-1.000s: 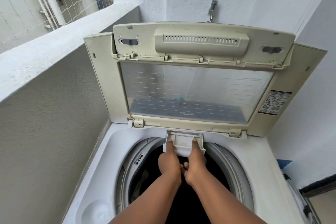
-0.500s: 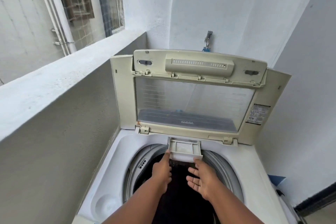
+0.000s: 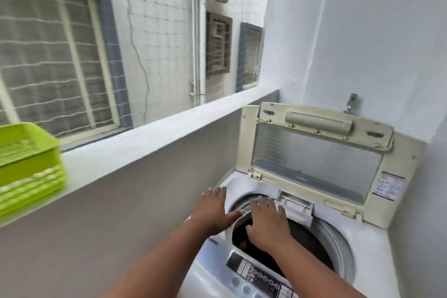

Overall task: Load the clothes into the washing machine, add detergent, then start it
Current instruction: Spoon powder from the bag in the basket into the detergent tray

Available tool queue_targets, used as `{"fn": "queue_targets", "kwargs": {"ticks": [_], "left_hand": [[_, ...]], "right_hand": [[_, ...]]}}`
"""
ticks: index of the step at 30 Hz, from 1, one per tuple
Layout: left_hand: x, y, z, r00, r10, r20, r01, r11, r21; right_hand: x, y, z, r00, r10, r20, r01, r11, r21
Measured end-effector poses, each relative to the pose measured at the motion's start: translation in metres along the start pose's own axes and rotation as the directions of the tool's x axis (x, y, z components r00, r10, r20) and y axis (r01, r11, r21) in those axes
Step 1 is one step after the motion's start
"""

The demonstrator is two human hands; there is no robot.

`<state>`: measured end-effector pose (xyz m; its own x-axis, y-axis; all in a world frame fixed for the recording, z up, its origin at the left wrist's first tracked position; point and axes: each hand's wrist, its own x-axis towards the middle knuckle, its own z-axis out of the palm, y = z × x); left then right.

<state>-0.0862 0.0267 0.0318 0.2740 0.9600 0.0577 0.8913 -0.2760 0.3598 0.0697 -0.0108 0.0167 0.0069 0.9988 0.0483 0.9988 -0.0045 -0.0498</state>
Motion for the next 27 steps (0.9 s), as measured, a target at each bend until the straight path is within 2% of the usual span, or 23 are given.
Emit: {"fn": "queue_targets", "kwargs": {"ticks": [2,6,11,17,20,24,27], "left_hand": [[-0.033,-0.011,-0.029,0.999,-0.019,-0.033,0.022,0.995,0.101],[-0.092,-0.034,-0.100,0.984,-0.043,-0.173,0.073,0.983,0.170],[-0.161,-0.068,-0.201,0.927,-0.020,-0.375,0.133,0.951,0.278],[-0.240,-0.131,-0.296,0.855,-0.038,-0.517,0.244,0.910,0.336],[-0.270,-0.172,-0.318,0.860,-0.066,-0.506,0.285,0.885,0.368],[-0.288,-0.224,-0.336,0.866,-0.163,-0.472,0.357,0.862,0.358],[-0.287,-0.249,-0.347,0.878,-0.180,-0.444,0.362,0.856,0.368]], "right_hand": [[-0.015,-0.029,-0.025,0.995,-0.091,-0.045,0.090,0.995,-0.031],[-0.033,-0.093,-0.072,0.967,-0.220,-0.127,0.219,0.975,-0.015],[-0.053,-0.188,-0.137,0.908,-0.332,-0.255,0.349,0.937,0.021],[-0.069,-0.302,-0.204,0.792,-0.434,-0.430,0.503,0.863,0.055],[-0.075,-0.351,-0.223,0.773,-0.499,-0.392,0.567,0.820,0.074],[-0.064,-0.395,-0.227,0.815,-0.523,-0.249,0.570,0.801,0.182],[-0.050,-0.410,-0.224,0.838,-0.515,-0.177,0.538,0.835,0.115]]}}
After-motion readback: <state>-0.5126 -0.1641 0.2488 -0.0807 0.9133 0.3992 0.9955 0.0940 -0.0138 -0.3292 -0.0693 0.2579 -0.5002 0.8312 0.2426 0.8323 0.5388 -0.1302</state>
